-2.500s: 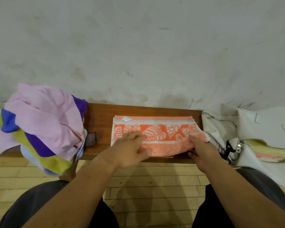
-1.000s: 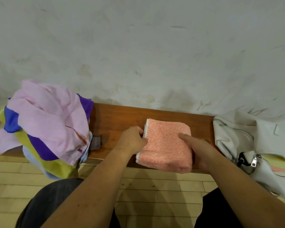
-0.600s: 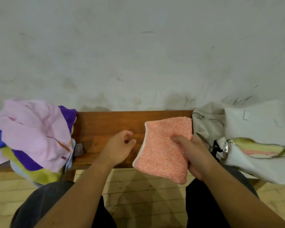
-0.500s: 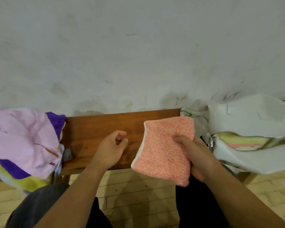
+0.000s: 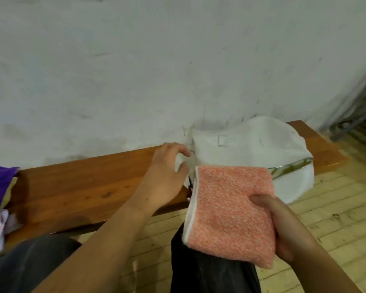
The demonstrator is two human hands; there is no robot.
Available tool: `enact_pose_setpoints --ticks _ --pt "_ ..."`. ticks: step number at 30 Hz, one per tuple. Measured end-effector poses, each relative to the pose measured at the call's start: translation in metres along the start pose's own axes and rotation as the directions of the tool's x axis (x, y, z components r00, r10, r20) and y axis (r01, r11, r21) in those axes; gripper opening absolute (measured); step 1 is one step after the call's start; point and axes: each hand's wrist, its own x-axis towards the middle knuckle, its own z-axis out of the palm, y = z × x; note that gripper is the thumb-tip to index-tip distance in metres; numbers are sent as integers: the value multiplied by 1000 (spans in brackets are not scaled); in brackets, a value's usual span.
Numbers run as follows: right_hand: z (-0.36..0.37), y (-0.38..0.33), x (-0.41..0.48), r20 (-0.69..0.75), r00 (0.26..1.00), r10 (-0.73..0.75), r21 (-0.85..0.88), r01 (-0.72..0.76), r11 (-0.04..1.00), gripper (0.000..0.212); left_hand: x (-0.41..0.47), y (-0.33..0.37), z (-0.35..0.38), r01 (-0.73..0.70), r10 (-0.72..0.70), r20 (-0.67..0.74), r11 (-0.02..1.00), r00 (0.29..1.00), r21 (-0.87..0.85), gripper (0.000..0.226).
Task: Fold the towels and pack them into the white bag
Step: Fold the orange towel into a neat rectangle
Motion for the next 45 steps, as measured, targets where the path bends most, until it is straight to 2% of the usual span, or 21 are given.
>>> enact_pose_setpoints --ticks 3,5,9,11,13,16,18,20,23,27,29,30,33,35,38,40,43,45 --pt "-27 -7 -5 15 999 28 -21 -28 999 65 18 33 11 -187 165 160 973 973 138 25" --pt "-40 -10 -6 1 999 44 -17 -44 999 69 31 48 20 -284 204 283 917 937 280 28" --pt "-49 -13 -5 -5 997 73 -33 -73 997 68 48 62 46 -417 101 561 778 822 470 34" --pt "-50 -17 -3 12 996 89 -50 -88 995 69 54 61 57 -478 20 630 669 776 569 37" --pt "-50 -22 0 40 994 97 -74 -94 993 65 59 57 62 -495 -9 628 607 778 622 48" --pt "-49 -36 6 120 988 95 -127 -80 989 59 62 57 54 -430 44 554 683 831 591 74" --pt "-50 -47 14 168 981 97 -180 -66 981 58 63 55 46 -399 78 512 729 855 556 76" --pt "-46 -59 23 208 974 88 -301 -22 953 48 63 51 41 -398 120 482 747 868 532 74" --pt "-29 -83 41 218 975 44 -594 97 799 30 65 55 37 -399 167 461 789 872 468 70" --pt "-3 -116 74 260 965 40 -827 202 525 38 68 63 33 -387 181 448 818 876 426 70" --pt "8 -126 90 276 961 -13 -880 258 398 34 69 64 31 -370 168 444 828 880 422 70" --pt "14 -128 98 275 959 -69 -911 283 300 30 69 65 29 -360 162 439 834 884 418 69" --pt "28 -125 124 288 947 -140 -954 271 -128 29 67 66 27 -336 156 421 854 894 397 72" --pt "38 -121 137 266 958 -110 -938 231 -257 35 66 66 26 -336 157 422 857 893 390 76" --pt "51 -121 148 305 947 -105 -903 252 -347 34 63 66 26 -317 145 420 872 896 374 77" --pt "60 -126 151 315 940 -131 -911 260 -321 29 63 67 25 -289 129 415 890 901 352 77" --pt "73 -133 155 228 967 -116 -963 206 -176 16 63 67 23 -272 124 407 904 905 331 76" --pt "78 -134 154 197 974 -109 -947 161 -276 18 64 67 21 -283 137 394 897 909 339 77"
